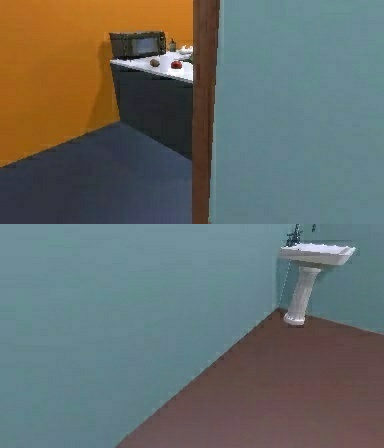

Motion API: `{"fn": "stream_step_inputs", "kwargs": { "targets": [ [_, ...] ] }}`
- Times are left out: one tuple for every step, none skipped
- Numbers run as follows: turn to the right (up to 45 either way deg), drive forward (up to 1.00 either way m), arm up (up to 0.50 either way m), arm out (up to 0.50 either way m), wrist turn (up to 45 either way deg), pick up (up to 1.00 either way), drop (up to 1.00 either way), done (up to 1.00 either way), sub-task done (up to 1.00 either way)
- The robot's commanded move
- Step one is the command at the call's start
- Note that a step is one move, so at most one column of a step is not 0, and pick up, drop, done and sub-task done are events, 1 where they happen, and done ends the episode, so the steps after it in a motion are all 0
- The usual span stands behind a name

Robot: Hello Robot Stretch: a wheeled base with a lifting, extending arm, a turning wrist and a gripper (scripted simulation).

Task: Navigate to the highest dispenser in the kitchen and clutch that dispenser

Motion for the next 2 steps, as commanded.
{"fn": "stream_step_inputs", "kwargs": {
  "targets": [
    [0.0,0.35,0.00,0.00,0.0,0.00,0.00,0.00,0.00],
    [-45.0,0.00,0.00,0.00,0.0,0.00,0.00,0.00,0.00]
  ]
}}
